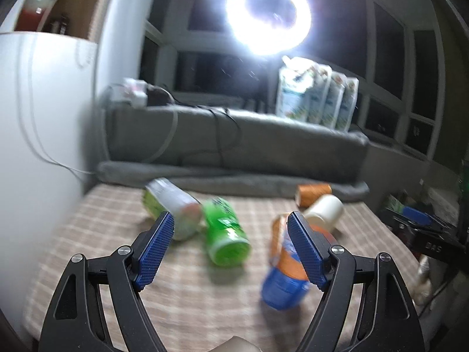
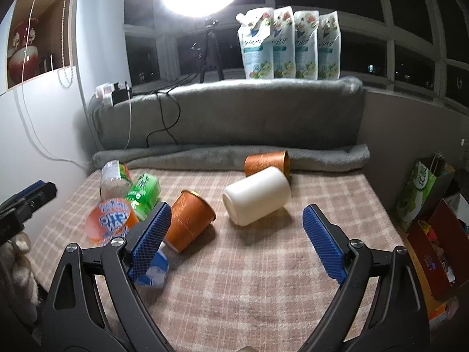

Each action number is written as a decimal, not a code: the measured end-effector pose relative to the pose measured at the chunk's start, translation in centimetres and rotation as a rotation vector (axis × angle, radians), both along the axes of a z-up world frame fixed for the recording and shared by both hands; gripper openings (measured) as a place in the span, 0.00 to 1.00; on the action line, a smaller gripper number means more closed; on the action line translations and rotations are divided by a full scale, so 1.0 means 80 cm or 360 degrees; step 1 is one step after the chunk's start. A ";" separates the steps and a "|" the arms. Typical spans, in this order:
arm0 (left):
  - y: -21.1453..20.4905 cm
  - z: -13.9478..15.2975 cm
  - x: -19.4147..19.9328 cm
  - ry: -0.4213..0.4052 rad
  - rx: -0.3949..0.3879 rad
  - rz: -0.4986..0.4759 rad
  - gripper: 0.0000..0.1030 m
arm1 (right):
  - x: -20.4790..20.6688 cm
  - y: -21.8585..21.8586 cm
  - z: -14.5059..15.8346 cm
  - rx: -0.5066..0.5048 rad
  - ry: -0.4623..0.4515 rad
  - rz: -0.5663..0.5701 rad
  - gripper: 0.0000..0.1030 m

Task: Flip cup upright
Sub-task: 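Open the left tool and pull it back from the standing bottle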

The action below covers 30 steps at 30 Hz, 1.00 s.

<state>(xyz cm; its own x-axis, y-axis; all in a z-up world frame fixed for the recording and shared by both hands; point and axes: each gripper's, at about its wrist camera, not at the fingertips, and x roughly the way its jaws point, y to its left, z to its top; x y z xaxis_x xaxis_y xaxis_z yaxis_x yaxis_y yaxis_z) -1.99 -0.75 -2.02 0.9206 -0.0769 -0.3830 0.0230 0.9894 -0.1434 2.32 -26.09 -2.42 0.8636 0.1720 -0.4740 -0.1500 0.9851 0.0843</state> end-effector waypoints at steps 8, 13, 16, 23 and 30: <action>0.016 0.017 -0.013 -0.0166 0.0108 0.0175 0.82 | -0.006 0.003 0.015 -0.0056 -0.0122 -0.0133 0.96; 0.017 0.021 -0.015 -0.0178 0.0102 0.0163 0.82 | -0.012 0.009 0.021 -0.0093 -0.0170 -0.0175 0.97; 0.017 0.020 -0.016 -0.0171 0.0084 0.0149 0.82 | -0.014 0.009 0.023 -0.0084 -0.0182 -0.0181 1.00; 0.016 0.021 -0.020 -0.0165 0.0053 0.0144 0.83 | -0.017 0.006 0.028 -0.0069 -0.0202 -0.0202 1.00; 0.014 0.021 -0.020 -0.0157 0.0052 0.0130 0.83 | -0.017 0.005 0.028 -0.0068 -0.0204 -0.0205 1.00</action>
